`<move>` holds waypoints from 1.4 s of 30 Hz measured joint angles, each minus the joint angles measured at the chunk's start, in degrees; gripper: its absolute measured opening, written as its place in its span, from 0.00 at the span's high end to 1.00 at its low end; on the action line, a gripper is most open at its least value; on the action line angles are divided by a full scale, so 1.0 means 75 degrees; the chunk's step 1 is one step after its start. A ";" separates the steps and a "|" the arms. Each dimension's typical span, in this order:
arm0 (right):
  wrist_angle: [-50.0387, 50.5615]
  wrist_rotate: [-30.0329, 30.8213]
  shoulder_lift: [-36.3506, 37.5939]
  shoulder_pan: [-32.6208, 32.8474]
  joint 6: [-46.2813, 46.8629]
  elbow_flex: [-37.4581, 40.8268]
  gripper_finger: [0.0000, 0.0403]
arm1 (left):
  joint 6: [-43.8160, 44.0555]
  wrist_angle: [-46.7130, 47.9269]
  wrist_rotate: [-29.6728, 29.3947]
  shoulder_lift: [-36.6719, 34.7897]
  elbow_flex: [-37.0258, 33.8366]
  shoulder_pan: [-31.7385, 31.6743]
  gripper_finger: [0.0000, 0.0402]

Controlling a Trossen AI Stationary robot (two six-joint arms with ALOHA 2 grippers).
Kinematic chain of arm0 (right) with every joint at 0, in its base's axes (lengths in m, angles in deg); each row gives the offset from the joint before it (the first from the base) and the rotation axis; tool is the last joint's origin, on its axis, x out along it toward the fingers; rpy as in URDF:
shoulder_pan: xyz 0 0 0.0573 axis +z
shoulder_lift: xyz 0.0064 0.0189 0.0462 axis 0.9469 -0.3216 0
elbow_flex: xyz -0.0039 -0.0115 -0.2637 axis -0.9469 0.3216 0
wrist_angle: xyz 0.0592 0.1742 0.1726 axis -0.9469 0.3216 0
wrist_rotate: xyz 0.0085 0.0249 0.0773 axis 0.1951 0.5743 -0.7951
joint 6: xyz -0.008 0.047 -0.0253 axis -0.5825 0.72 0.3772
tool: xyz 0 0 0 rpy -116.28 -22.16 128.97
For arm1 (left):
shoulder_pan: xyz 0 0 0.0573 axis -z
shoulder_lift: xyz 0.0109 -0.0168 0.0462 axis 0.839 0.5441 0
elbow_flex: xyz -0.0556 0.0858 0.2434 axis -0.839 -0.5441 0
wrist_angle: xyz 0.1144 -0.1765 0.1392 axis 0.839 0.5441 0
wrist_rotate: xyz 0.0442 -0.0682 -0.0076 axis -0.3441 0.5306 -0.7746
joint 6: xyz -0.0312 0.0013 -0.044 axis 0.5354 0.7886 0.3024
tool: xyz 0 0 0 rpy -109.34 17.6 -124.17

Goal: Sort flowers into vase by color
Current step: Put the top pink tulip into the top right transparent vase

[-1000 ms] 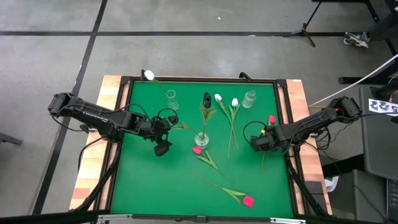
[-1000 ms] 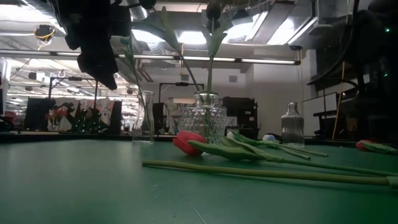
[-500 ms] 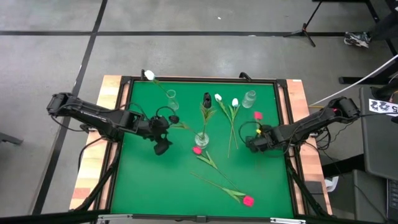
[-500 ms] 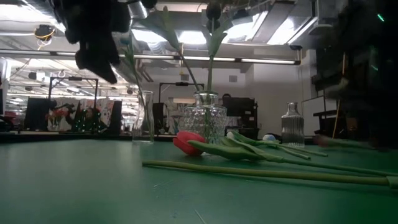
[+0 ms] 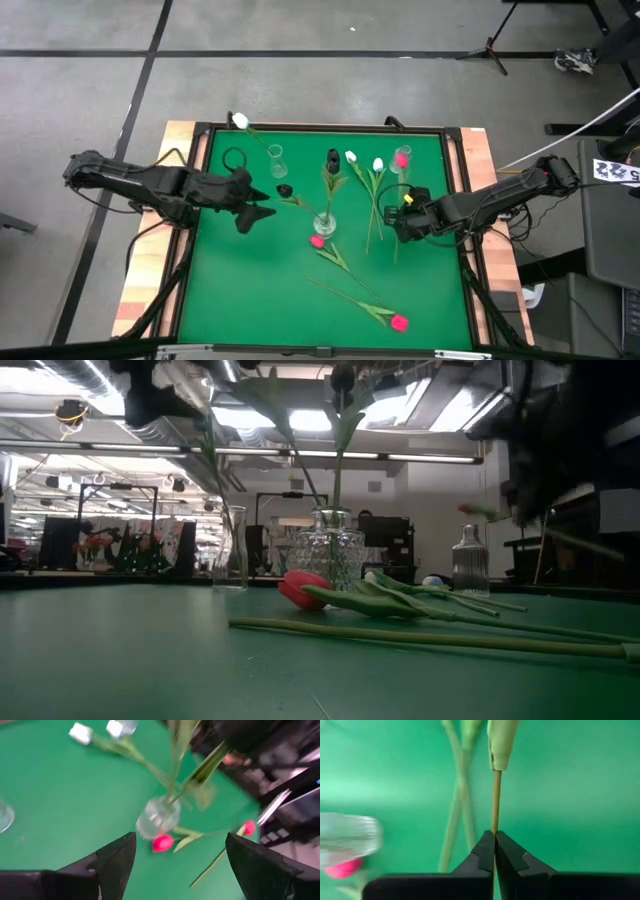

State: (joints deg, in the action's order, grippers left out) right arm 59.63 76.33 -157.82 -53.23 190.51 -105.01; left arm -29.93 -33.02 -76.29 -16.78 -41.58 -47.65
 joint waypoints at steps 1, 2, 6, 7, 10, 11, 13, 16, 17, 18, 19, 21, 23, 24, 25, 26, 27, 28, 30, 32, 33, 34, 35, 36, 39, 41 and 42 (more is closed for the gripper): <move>0.0021 0.0119 0.0000 0.0002 -0.0109 -0.0230 1.00 | 0.0003 -0.0165 -0.0020 -0.0096 0.0000 0.0000 0.25; 0.0098 0.0220 0.0001 0.0000 -0.0292 -0.0460 1.00 | 0.0000 -0.0295 -0.0050 -0.0195 0.0000 0.0000 0.25; 0.0273 0.0723 0.0002 0.0002 -0.1154 -0.1528 1.00 | 0.0153 -0.1130 -0.0163 -0.0532 0.0000 0.0000 0.25; 0.0325 0.0840 0.0007 0.0001 -0.1410 -0.1807 1.00 | 0.0150 -0.1388 -0.0173 -0.0593 0.0000 0.0000 0.25; 0.0317 0.1342 0.0005 -0.0001 -0.2375 -0.2636 1.00 | 0.0148 -0.2237 -0.0177 -0.0749 0.0000 0.0000 0.25; 0.0310 0.1524 0.0006 -0.0001 -0.2780 -0.2946 1.00 | 0.0164 -0.2663 -0.0198 -0.0783 0.0000 -0.0004 0.25; 0.0294 0.1827 0.0008 -0.0001 -0.3529 -0.3540 1.00 | 0.0155 -0.3651 -0.0236 -0.0818 0.0003 -0.0103 0.25; 0.0288 0.2379 0.0008 -0.0001 -0.4586 -0.4335 1.00 | -0.0144 -0.4605 -0.0237 -0.0806 0.0133 -0.0503 0.25; 0.0290 0.2548 0.0008 -0.0005 -0.4897 -0.4582 1.00 | -0.0264 -0.4606 -0.0234 -0.0775 0.0288 -0.0688 0.25; 0.0286 0.2693 0.0011 -0.0024 -0.5169 -0.4794 1.00 | -0.0357 -0.4523 -0.0211 -0.0736 0.0491 -0.0897 0.25; 0.0305 0.2766 0.0011 -0.0101 -0.5481 -0.4985 1.00 | -0.0464 -0.4421 -0.0136 -0.0679 0.0714 -0.1121 0.25; 0.0295 0.2764 0.0011 -0.0326 -0.6038 -0.5301 1.00 | -0.0712 -0.4285 0.0168 -0.0430 0.1235 -0.1575 0.25; 0.0296 0.2672 0.0011 -0.0625 -0.6531 -0.5491 1.00 | -0.0961 -0.4161 0.0632 -0.0009 0.1857 -0.2010 0.25; 0.0293 0.2601 0.0011 -0.0807 -0.6746 -0.5543 1.00 | -0.1074 -0.4042 0.0909 0.0254 0.2175 -0.2235 0.25; 0.0290 0.2487 0.0011 -0.0985 -0.6912 -0.5565 1.00 | -0.1163 -0.3862 0.1185 0.0576 0.2539 -0.2453 0.25; 0.0295 0.2335 0.0011 -0.1157 -0.7060 -0.5582 1.00 | -0.1230 -0.3646 0.1495 0.0903 0.2897 -0.2679 0.25; 0.0278 0.2188 0.0008 -0.1320 -0.7184 -0.5587 1.00 | -0.1255 -0.3407 0.1813 0.1259 0.3239 -0.2911 0.25; 0.0271 0.2062 0.0008 -0.1466 -0.7308 -0.5587 1.00 | -0.1252 -0.3234 0.2153 0.1647 0.3566 -0.3145 0.25; 0.0254 0.1872 0.0008 -0.1700 -0.7578 -0.5587 1.00 | -0.1224 -0.3146 0.2885 0.2411 0.4100 -0.3566 0.25; 0.0249 0.1745 0.0008 -0.1851 -0.7820 -0.5587 1.00 | -0.1202 -0.3283 0.3535 0.3136 0.4560 -0.3887 0.25; 0.0231 0.1742 0.0008 -0.1902 -0.7922 -0.5587 1.00 | -0.1116 -0.3436 0.3811 0.3463 0.4788 -0.4027 0.25; 0.0193 0.1744 0.0008 -0.1930 -0.8051 -0.5587 1.00 | -0.1012 -0.3625 0.4048 0.3764 0.4976 -0.4155 0.25; 0.0140 0.1740 0.0008 -0.1951 -0.8170 -0.5587 1.00 | -0.0896 -0.3886 0.4296 0.4064 0.5132 -0.4257 0.25; 0.0074 0.1738 0.0009 -0.1992 -0.8306 -0.5590 1.00 | -0.0783 -0.4209 0.4522 0.4369 0.5283 -0.4333 0.25; -0.0109 0.1511 0.0017 -0.2218 -0.8675 -0.5590 1.00 | -0.0407 -0.5156 0.5072 0.5265 0.5704 -0.4467 0.25; -0.0270 0.1300 0.0017 -0.2448 -0.8910 -0.5590 1.00 | -0.0272 -0.5543 0.5317 0.5789 0.6040 -0.4473 0.25; -0.0341 0.1210 0.0017 -0.2578 -0.9044 -0.5590 1.00 | -0.0251 -0.5601 0.5409 0.6035 0.6244 -0.4473 0.25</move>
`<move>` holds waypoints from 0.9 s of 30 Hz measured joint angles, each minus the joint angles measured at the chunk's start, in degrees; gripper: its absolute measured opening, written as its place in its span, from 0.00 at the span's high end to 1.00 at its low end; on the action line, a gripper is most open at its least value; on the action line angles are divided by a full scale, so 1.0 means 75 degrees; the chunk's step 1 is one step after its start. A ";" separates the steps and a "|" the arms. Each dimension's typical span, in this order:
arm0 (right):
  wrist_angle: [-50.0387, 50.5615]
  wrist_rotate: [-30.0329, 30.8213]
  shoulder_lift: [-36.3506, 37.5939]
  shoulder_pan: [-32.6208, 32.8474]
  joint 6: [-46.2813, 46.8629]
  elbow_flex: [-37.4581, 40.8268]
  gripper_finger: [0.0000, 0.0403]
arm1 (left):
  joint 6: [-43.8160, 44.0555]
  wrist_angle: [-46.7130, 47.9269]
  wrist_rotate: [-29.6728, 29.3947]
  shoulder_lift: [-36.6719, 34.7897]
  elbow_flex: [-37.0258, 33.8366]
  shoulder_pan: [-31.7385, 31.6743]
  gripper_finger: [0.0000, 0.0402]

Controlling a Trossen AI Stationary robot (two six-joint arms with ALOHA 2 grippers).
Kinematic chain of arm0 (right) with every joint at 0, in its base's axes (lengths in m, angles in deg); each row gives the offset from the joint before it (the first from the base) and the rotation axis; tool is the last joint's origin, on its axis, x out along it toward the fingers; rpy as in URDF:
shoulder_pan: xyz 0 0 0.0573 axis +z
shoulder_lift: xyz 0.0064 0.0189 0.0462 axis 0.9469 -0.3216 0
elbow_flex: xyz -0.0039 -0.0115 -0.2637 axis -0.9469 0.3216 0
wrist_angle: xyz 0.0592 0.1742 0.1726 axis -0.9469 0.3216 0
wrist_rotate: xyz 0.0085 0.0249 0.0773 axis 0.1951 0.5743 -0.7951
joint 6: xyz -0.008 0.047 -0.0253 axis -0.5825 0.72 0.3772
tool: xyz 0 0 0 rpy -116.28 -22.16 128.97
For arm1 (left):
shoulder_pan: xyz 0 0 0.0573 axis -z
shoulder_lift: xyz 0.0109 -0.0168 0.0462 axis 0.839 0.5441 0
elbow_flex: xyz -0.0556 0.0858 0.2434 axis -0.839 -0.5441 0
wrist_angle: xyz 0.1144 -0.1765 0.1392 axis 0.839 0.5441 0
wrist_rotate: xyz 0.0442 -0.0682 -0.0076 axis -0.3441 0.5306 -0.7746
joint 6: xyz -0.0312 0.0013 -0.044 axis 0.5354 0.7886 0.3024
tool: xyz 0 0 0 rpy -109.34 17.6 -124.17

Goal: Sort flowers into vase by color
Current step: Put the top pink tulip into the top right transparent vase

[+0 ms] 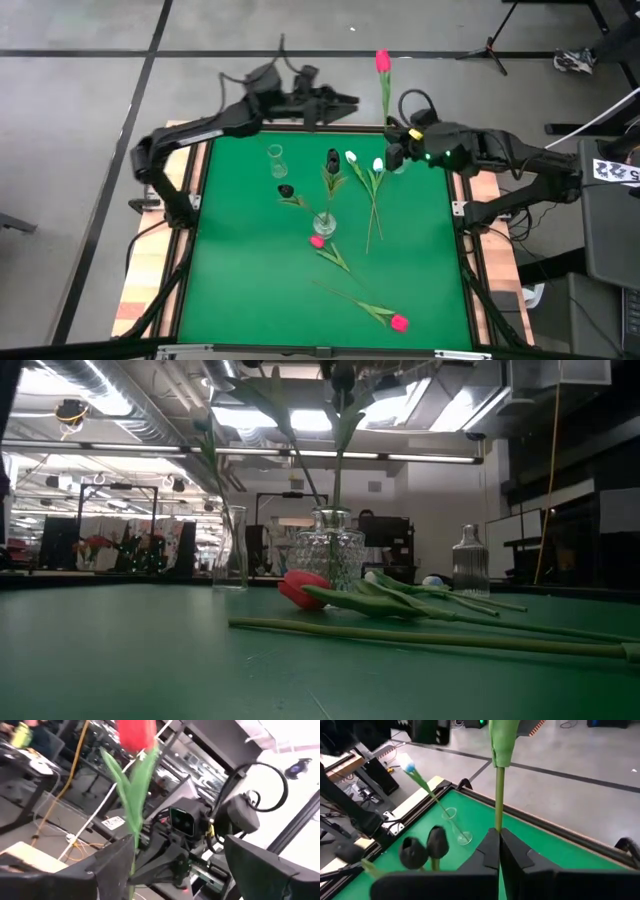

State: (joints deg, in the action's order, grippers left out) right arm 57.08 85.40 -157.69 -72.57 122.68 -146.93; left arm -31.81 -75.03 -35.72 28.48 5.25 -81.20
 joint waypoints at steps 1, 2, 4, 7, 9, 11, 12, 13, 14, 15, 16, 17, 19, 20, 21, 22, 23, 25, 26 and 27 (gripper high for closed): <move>-0.0050 -0.0113 0.0000 -0.0137 -0.0112 -0.0003 1.00 | -0.0002 -0.0016 0.0071 0.0216 0.0189 0.0000 0.25; -0.0083 -0.0239 0.0003 -0.0297 -0.0251 -0.0003 1.00 | -0.0029 -0.0009 0.0183 0.0431 0.0362 0.0000 0.25; -0.0191 -0.0489 0.0003 -0.0623 -0.0519 -0.0003 1.00 | -0.0188 0.0001 0.0327 0.0829 0.0703 0.0000 0.25; -0.0413 -0.0983 0.0003 -0.1143 -0.0967 -0.0003 1.00 | -0.0450 0.0022 0.0347 0.1267 0.1171 0.0000 0.25; -0.0579 -0.1426 0.0003 -0.1480 -0.1225 -0.0003 1.00 | -0.0595 -0.0016 0.0344 0.1479 0.1452 -0.0014 0.25; -0.0713 -0.1794 0.0003 -0.1769 -0.1469 -0.0003 1.00 | -0.0635 -0.0028 0.0319 0.1679 0.1670 -0.0052 0.25; -0.0769 -0.1946 0.0003 -0.1901 -0.1603 -0.0003 1.00 | -0.0638 -0.0028 0.0272 0.1790 0.1762 -0.0075 0.25; -0.0799 -0.2079 0.0003 -0.2030 -0.1699 -0.0003 1.00 | -0.0640 -0.0022 0.0197 0.1884 0.1832 -0.0098 0.25; -0.0781 -0.2203 0.0003 -0.2167 -0.1806 -0.0003 1.00 | -0.0650 -0.0010 0.0157 0.1994 0.1908 -0.0124 0.25; -0.0778 -0.2300 0.0003 -0.2292 -0.1895 -0.0003 1.00 | -0.0669 -0.0009 0.0127 0.2081 0.1992 -0.0153 0.26; -0.0781 -0.2412 0.0003 -0.2409 -0.2013 -0.0003 1.00 | -0.0671 -0.0005 0.0122 0.2159 0.2068 -0.0187 0.27; -0.0805 -0.2536 0.0003 -0.2524 -0.2089 -0.0003 1.00 | -0.0670 -0.0010 0.0116 0.2233 0.2142 -0.0224 0.28; -0.0807 -0.2768 0.0009 -0.2736 -0.2211 -0.0003 1.00 | -0.0673 -0.0020 0.0071 0.2355 0.2216 -0.0310 0.30; -0.0802 -0.2868 0.0009 -0.2831 -0.2240 -0.0003 1.00 | -0.0715 0.0049 -0.0013 0.2370 0.2216 -0.0364 0.31; -0.0808 -0.2935 0.0009 -0.2907 -0.2280 -0.0003 1.00 | -0.0818 0.0201 -0.0159 0.2376 0.2216 -0.0405 0.32; -0.0813 -0.2950 0.0009 -0.2958 -0.2371 -0.0003 1.00 | -0.0939 0.0357 -0.0286 0.2379 0.2216 -0.0452 0.33; -0.0819 -0.2952 0.0012 -0.3008 -0.2446 -0.0003 1.00 | -0.1061 0.0492 -0.0408 0.2379 0.2216 -0.0490 0.33; -0.0882 -0.3007 0.0015 -0.3127 -0.2568 -0.0003 1.00 | -0.1172 0.0507 -0.0496 0.2376 0.2216 -0.0591 0.34; -0.0933 -0.3069 0.0015 -0.3215 -0.2619 -0.0003 1.00 | -0.1172 0.0460 -0.0500 0.2376 0.2216 -0.0642 0.34; -0.1006 -0.3126 0.0015 -0.3305 -0.2641 -0.0003 1.00 | -0.1190 0.0430 -0.0517 0.2373 0.2216 -0.0691 0.34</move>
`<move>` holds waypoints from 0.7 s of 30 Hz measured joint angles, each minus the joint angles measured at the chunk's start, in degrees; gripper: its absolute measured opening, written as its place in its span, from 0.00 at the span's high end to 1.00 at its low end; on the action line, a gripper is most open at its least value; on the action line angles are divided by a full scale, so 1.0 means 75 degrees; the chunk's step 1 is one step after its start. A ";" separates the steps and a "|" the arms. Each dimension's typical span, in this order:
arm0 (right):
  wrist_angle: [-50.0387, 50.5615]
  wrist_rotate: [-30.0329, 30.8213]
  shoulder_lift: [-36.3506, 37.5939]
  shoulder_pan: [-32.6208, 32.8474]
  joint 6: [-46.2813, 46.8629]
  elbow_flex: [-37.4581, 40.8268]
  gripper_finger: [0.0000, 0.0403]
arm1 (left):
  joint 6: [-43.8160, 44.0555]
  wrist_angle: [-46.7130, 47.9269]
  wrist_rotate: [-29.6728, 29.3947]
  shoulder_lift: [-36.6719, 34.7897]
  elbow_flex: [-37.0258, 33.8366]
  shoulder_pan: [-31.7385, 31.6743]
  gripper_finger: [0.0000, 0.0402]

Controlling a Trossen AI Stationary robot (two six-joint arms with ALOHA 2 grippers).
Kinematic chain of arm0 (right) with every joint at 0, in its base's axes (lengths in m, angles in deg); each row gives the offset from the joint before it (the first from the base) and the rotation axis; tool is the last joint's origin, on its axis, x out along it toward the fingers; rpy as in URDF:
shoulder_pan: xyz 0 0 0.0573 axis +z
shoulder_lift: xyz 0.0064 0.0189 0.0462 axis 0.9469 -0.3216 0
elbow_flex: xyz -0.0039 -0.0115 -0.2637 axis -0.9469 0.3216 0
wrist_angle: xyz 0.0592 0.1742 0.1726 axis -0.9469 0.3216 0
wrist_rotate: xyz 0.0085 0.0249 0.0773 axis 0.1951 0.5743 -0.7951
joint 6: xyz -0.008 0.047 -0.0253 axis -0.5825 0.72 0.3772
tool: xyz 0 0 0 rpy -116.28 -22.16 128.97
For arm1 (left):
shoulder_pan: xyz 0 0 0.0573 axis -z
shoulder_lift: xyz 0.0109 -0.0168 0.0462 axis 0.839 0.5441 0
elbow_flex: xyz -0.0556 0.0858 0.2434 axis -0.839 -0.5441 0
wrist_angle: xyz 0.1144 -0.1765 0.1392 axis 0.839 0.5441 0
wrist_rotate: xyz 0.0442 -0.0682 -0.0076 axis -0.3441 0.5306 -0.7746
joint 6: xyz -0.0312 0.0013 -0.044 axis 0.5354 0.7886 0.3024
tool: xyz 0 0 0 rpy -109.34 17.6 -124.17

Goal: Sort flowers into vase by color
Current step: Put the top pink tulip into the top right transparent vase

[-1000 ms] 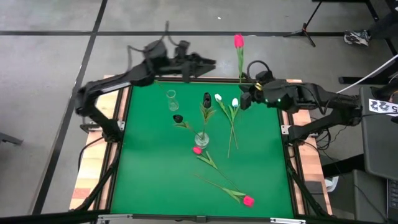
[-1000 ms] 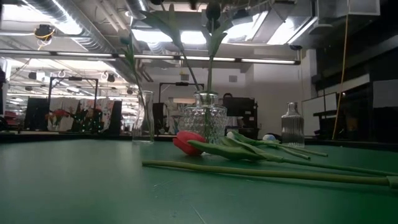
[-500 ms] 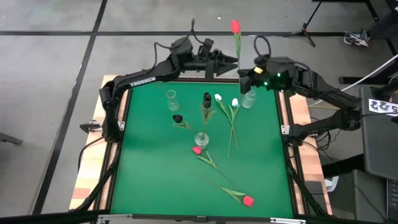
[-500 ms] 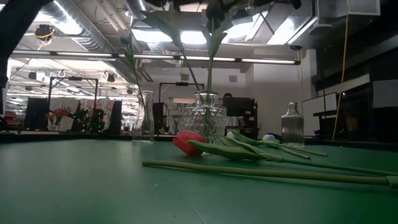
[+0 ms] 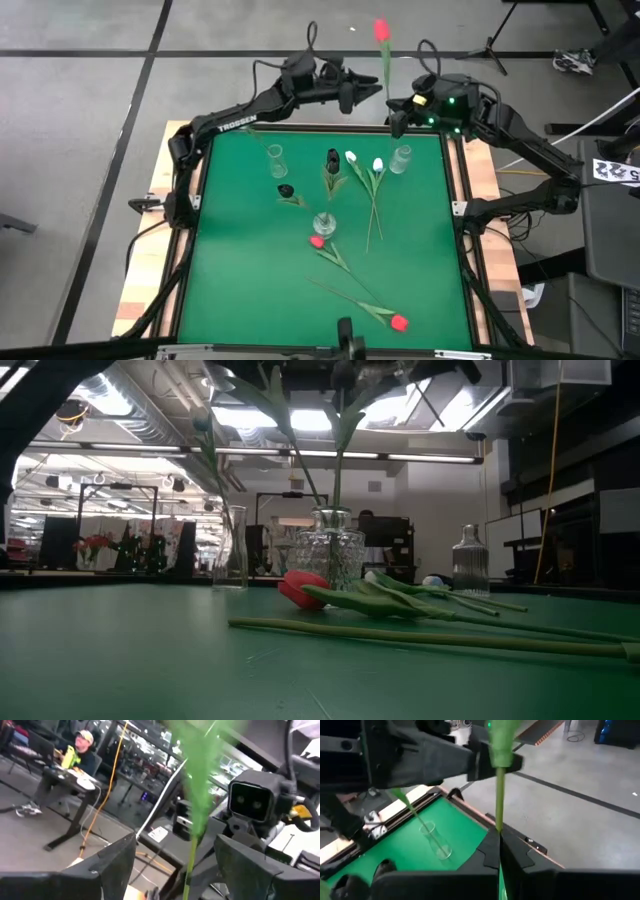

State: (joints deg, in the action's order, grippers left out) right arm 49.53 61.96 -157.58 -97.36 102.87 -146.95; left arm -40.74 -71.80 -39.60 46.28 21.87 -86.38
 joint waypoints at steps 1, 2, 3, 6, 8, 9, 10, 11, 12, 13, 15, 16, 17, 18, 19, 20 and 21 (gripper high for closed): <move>-0.0081 -0.0085 0.0000 -0.0105 -0.0017 0.0000 1.00 | -0.0051 0.0005 -0.0022 -0.0011 0.0000 -0.0052 0.34; -0.0195 -0.0175 -0.0015 -0.0199 -0.0029 0.0000 1.00 | -0.0124 0.0003 -0.0034 -0.0011 0.0000 -0.0106 0.33; -0.0322 -0.0258 -0.0048 -0.0275 -0.0035 -0.0001 1.00 | -0.0203 -0.0041 -0.0032 0.0034 0.0000 -0.0148 0.33; -0.0519 -0.0472 -0.0220 -0.0483 -0.0008 -0.0003 1.00 | -0.0026 -0.0399 0.0241 0.0256 -0.0003 -0.0279 0.33; -0.0619 -0.0501 -0.0345 -0.0595 0.0010 0.0000 1.00 | 0.0172 -0.0812 0.0499 0.0450 -0.0015 -0.0333 0.33; -0.0652 -0.0527 -0.0400 -0.0652 0.0009 0.0000 1.00 | 0.0243 -0.0999 0.0594 0.0524 -0.0015 -0.0362 0.33; -0.0722 -0.0535 -0.0453 -0.0711 0.0010 0.0000 1.00 | 0.0336 -0.1159 0.0678 0.0593 -0.0015 -0.0381 0.33; -0.0761 -0.0537 -0.0512 -0.0802 0.0010 -0.0002 1.00 | 0.0395 -0.1309 0.0699 0.0666 -0.0015 -0.0412 0.33; -0.0756 -0.0567 -0.0566 -0.0891 0.0010 0.0000 1.00 | 0.0467 -0.1457 0.0783 0.0741 -0.0015 -0.0425 0.33; -0.0751 -0.0617 -0.0617 -0.0983 0.0013 0.0000 1.00 | 0.0586 -0.1588 0.0936 0.0815 -0.0015 -0.0455 0.33; -0.0747 -0.0686 -0.0717 -0.1113 0.0014 0.0000 1.00 | 0.0831 -0.1903 0.1231 0.0974 -0.0015 -0.0493 0.33; -0.0750 -0.0731 -0.0763 -0.1174 0.0014 0.0000 1.00 | 0.0915 -0.1993 0.1330 0.1007 -0.0015 -0.0495 0.33; -0.0761 -0.0740 -0.0809 -0.1231 0.0013 0.0000 1.00 | 0.0958 -0.2062 0.1377 0.1031 -0.0015 -0.0500 0.33; -0.0766 -0.0753 -0.0851 -0.1295 0.0013 0.0000 1.00 | 0.0948 -0.2192 0.1390 0.1059 -0.0015 -0.0501 0.33; -0.0776 -0.0803 -0.0887 -0.1356 0.0011 0.0001 1.00 | 0.0912 -0.2240 0.1400 0.1062 -0.0015 -0.0501 0.33; -0.0807 -0.0893 -0.0916 -0.1405 0.0010 0.0003 1.00 | 0.0835 -0.2238 0.1399 0.1062 -0.0015 -0.0500 0.33; -0.0856 -0.0973 -0.0940 -0.1444 0.0013 0.0003 1.00 | 0.0750 -0.2235 0.1395 0.1062 -0.0015 -0.0499 0.33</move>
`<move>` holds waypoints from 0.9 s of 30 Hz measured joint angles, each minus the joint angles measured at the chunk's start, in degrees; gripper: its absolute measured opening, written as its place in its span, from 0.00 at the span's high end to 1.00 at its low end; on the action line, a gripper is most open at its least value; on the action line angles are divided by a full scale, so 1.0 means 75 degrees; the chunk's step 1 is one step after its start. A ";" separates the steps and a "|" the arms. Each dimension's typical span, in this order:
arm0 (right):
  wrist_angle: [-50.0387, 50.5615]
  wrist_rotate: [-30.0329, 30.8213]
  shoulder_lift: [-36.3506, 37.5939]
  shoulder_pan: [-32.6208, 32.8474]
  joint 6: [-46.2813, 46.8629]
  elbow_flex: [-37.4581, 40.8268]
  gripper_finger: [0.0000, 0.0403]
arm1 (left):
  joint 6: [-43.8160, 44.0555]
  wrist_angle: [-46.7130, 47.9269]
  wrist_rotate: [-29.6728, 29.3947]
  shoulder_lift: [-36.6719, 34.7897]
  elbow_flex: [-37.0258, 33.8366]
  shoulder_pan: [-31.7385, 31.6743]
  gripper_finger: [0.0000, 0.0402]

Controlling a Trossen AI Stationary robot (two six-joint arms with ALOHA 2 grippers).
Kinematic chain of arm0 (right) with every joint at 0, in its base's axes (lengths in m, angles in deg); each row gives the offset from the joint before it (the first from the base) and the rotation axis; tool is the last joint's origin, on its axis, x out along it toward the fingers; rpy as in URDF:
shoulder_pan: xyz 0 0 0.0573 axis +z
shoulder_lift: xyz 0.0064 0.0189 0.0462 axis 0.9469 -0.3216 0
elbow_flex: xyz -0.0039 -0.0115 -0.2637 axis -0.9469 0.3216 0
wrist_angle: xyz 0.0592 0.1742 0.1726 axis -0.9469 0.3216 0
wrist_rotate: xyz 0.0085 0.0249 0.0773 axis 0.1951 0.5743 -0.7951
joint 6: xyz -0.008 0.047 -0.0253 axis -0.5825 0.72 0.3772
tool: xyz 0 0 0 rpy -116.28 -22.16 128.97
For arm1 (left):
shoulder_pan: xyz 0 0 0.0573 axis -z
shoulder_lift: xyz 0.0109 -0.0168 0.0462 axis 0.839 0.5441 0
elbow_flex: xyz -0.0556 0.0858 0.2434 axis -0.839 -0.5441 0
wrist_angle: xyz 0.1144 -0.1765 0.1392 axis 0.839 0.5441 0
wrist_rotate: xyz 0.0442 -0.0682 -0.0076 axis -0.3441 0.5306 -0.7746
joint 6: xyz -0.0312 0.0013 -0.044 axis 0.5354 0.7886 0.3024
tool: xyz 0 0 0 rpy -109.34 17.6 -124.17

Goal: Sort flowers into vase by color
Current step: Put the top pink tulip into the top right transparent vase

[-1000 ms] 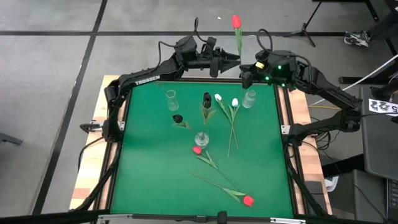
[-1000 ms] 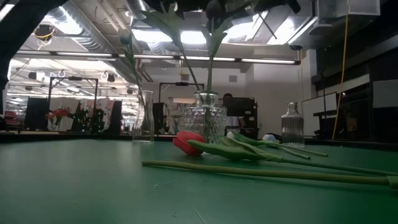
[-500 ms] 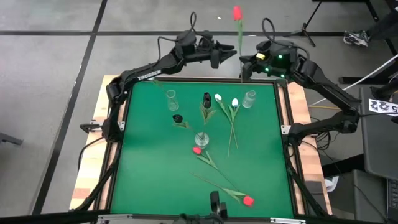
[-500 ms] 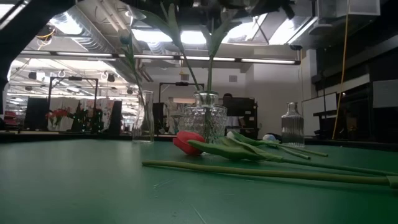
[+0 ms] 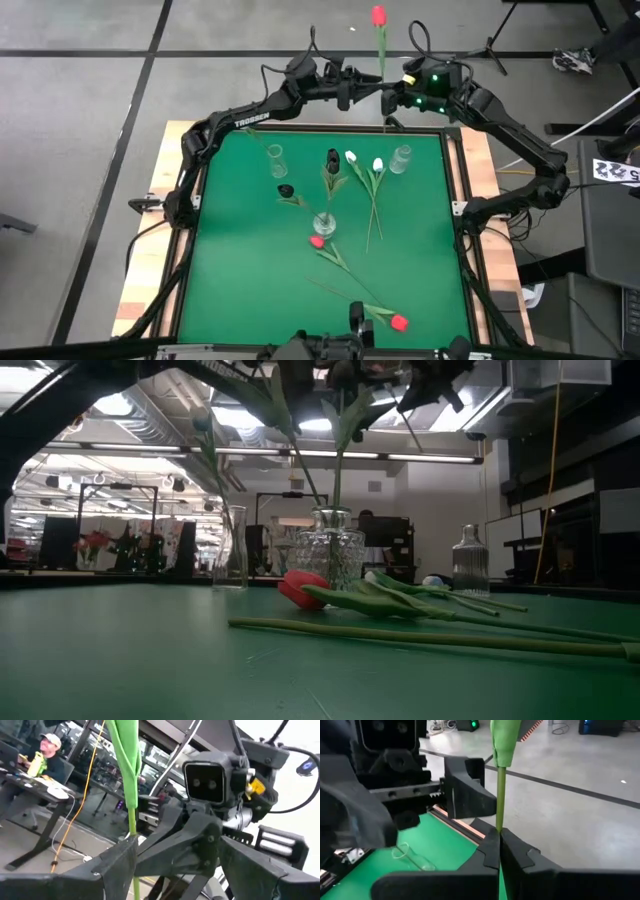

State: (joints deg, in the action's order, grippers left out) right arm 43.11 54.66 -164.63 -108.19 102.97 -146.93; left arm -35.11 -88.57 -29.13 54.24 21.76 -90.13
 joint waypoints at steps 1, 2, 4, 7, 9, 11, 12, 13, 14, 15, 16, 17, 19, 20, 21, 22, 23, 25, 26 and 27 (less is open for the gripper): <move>-0.0078 -0.0064 -0.0021 0.0000 -0.0003 0.0000 1.00 | -0.0081 0.0015 -0.0029 0.0003 0.0000 -0.0002 0.33; -0.0154 -0.0104 -0.0039 -0.0005 -0.0003 0.0000 1.00 | -0.0171 0.0019 -0.0127 0.0003 0.0000 -0.0003 0.33; -0.0297 -0.0104 -0.0072 -0.0006 -0.0010 0.0000 1.00 | -0.0311 0.0018 -0.0237 0.0003 0.0005 -0.0027 0.34; -0.0391 -0.0095 -0.0072 -0.0006 -0.0026 0.0000 1.00 | -0.0378 0.0197 -0.0226 0.0117 0.0285 -0.0071 0.35; -0.0368 -0.0034 -0.0063 -0.0009 -0.0023 -0.0003 1.00 | -0.0211 0.0323 -0.0093 0.0394 0.0761 -0.0111 0.35; -0.0360 0.0022 -0.0057 -0.0020 -0.0023 -0.0003 1.00 | 0.0012 0.0515 0.0090 0.0773 0.1410 -0.0139 0.35; -0.0352 0.0025 -0.0057 -0.0020 -0.0023 -0.0003 1.00 | 0.0038 0.0708 0.0139 0.0950 0.1739 -0.0148 0.35; -0.0352 -0.0141 -0.0058 -0.0016 -0.0027 -0.0003 1.00 | 0.0034 0.0827 0.0154 0.1106 0.2048 -0.0150 0.35; -0.0339 -0.0241 -0.0061 0.0005 -0.0037 -0.0003 1.00 | 0.0032 0.1073 0.0256 0.1238 0.2328 -0.0141 0.35; -0.0306 -0.0274 -0.0073 0.0027 -0.0038 -0.0002 1.00 | 0.0027 0.1241 0.0366 0.1349 0.2539 -0.0130 0.35; -0.0258 -0.0365 -0.0080 0.0059 -0.0041 0.0002 1.00 | 0.0027 0.1371 0.0425 0.1433 0.2693 -0.0125 0.35; -0.0239 -0.0359 -0.0080 0.0063 -0.0046 0.0006 1.00 | 0.0026 0.1489 0.0477 0.1488 0.2790 -0.0119 0.35; -0.0237 -0.0269 -0.0055 0.0031 0.0009 0.0006 1.00 | 0.0042 0.1525 0.0484 0.1512 0.2815 -0.0116 0.35; -0.0228 -0.0193 -0.0033 0.0014 0.0024 0.0006 1.00 | 0.0037 0.1531 0.0491 0.1512 0.2815 -0.0099 0.35; -0.0249 -0.0158 -0.0021 0.0009 0.0027 0.0003 1.00 | 0.0019 0.1525 0.0489 0.1512 0.2815 -0.0099 0.35; -0.0259 -0.0162 -0.0009 0.0012 0.0024 0.0003 1.00 | -0.0001 0.1515 0.0492 0.1512 0.2815 -0.0099 0.35; -0.0256 -0.0162 -0.0002 0.0025 0.0024 0.0000 1.00 | -0.0012 0.1507 0.0509 0.1512 0.2815 -0.0092 0.35; -0.0227 -0.0185 -0.0004 0.0032 0.0026 0.0000 1.00 | 0.0050 0.1482 0.0640 0.1512 0.2815 -0.0075 0.35; -0.0227 -0.0178 -0.0005 0.0038 0.0024 0.0000 1.00 | 0.0124 0.1487 0.0679 0.1512 0.2815 -0.0051 0.36; -0.0223 -0.0154 -0.0005 0.0037 0.0024 0.0000 1.00 | 0.0202 0.1494 0.0686 0.1512 0.2815 -0.0022 0.36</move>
State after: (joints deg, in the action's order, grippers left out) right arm 41.44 53.50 -164.66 -107.91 103.15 -146.93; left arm -33.60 -77.36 -23.99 65.58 42.87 -90.29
